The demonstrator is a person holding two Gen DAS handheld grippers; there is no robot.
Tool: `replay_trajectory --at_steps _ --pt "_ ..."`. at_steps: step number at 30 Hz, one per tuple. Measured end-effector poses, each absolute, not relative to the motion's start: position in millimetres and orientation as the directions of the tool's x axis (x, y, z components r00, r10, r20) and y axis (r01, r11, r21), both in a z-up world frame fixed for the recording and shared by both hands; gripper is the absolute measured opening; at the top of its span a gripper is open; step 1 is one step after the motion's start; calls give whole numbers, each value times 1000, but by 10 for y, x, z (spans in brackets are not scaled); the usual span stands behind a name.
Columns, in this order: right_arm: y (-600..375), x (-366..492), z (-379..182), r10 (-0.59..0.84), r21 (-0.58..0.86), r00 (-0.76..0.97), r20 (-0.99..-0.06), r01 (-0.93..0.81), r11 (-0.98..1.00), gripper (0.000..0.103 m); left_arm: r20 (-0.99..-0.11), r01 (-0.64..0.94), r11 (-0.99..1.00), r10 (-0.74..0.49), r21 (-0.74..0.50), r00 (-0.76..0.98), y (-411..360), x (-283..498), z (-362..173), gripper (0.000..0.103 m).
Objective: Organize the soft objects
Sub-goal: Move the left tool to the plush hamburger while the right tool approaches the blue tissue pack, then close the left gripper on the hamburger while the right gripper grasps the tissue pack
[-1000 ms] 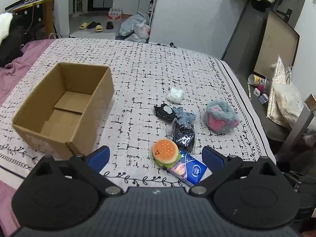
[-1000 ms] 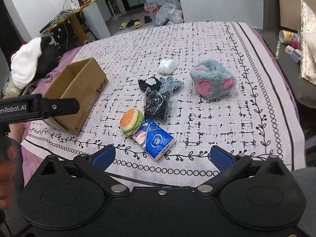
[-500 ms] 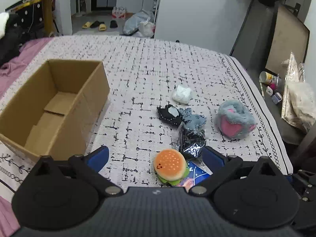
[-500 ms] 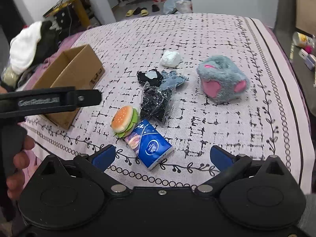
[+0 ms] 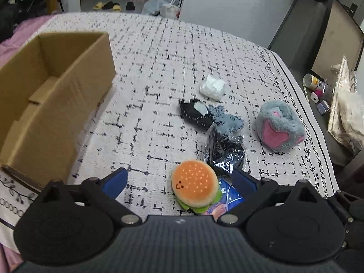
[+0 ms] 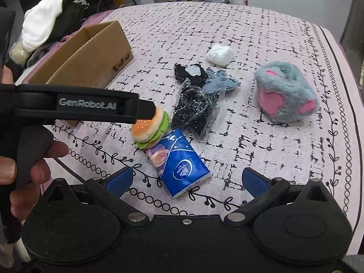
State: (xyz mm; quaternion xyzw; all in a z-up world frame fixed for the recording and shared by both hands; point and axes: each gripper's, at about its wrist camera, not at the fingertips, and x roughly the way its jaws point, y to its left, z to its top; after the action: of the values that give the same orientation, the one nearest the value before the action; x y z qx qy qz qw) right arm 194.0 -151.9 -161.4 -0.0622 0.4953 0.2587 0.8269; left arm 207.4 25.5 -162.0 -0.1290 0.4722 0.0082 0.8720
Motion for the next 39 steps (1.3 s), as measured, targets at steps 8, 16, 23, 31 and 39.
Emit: replay_trajectory --at_steps 8,16,23,31,39 --pt "-1379 2037 -1729 358 132 367 -858 -516 846 102 -834 -162 950 -144 -268 533 282 2183 -1796 81" --pt "-1262 2099 -1880 331 89 370 -868 -540 837 84 -832 -133 948 -181 -290 525 229 2237 -1892 59" --pt "-1275 2080 -1895 345 115 355 -869 -533 838 57 -826 -133 938 -209 -321 524 264 2219 -1902 45" --pt "-1363 2003 -1811 347 145 351 -870 -491 859 39 -794 -110 938 -211 -328 570 309 2081 -1678 44" --pt "-1426 1927 -1753 371 186 374 -850 -446 875 21 -767 -71 952 -196 -299 612 300 1893 -1468 44"
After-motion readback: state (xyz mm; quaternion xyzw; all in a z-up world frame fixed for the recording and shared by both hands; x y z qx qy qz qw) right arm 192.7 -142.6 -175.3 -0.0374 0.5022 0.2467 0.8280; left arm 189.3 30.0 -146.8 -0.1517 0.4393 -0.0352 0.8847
